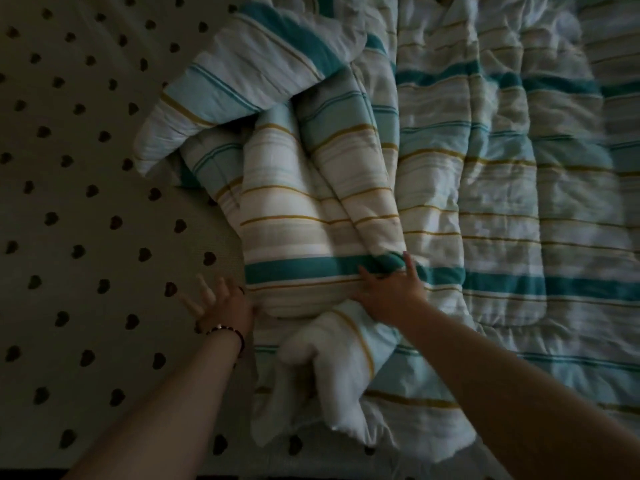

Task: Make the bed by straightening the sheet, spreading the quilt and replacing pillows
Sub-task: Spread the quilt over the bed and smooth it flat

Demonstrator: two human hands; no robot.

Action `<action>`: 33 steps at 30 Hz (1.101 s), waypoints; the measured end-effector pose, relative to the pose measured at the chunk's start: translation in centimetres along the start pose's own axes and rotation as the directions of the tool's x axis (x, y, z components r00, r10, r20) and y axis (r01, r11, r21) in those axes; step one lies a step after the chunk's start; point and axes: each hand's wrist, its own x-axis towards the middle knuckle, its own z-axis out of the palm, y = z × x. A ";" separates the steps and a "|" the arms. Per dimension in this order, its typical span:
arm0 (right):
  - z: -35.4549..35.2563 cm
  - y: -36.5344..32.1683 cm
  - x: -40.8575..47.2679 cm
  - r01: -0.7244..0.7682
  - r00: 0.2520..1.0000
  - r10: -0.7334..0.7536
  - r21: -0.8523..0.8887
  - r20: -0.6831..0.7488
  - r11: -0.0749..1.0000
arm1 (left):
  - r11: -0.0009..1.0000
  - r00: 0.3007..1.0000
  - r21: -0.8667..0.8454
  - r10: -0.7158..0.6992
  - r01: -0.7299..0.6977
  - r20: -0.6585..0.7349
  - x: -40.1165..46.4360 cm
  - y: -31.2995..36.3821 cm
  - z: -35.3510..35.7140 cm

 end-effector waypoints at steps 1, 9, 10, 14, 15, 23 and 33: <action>0.5 1.2 0.1 -0.043 0.998 0.043 0.010 0.038 0.999 | 1.000 0.998 -0.027 -0.010 0.012 0.054 0.3 0.3 0.6; -0.6 -2.2 0.5 -0.059 0.998 0.062 0.202 -0.009 0.978 | 0.955 0.961 -0.228 0.229 -0.190 0.158 -0.1 3.2 0.6; -1.4 -3.7 0.3 -0.040 0.998 0.048 0.201 -0.032 0.979 | 0.920 0.956 -0.350 0.246 -0.179 0.158 -0.4 3.6 0.4; -3.5 -9.1 -0.7 -0.045 0.974 0.156 0.536 -0.164 0.843 | 0.686 0.928 -0.695 0.366 -0.217 0.071 -2.2 4.5 -1.9; -3.1 -9.4 -0.6 -0.043 0.968 0.189 0.628 -0.168 0.777 | 0.629 0.923 -0.745 0.383 -0.224 0.046 -2.4 4.8 -2.4; -6.8 -19.6 -3.8 -0.055 0.917 0.348 0.803 -0.194 0.593 | 0.724 0.883 -0.507 0.402 -0.468 -0.241 -4.9 -5.7 -5.9; -16.2 -29.7 -6.2 0.178 0.910 0.280 0.898 -0.306 0.402 | 0.674 0.832 -0.518 0.282 -0.526 -0.478 -5.7 -18.6 -15.6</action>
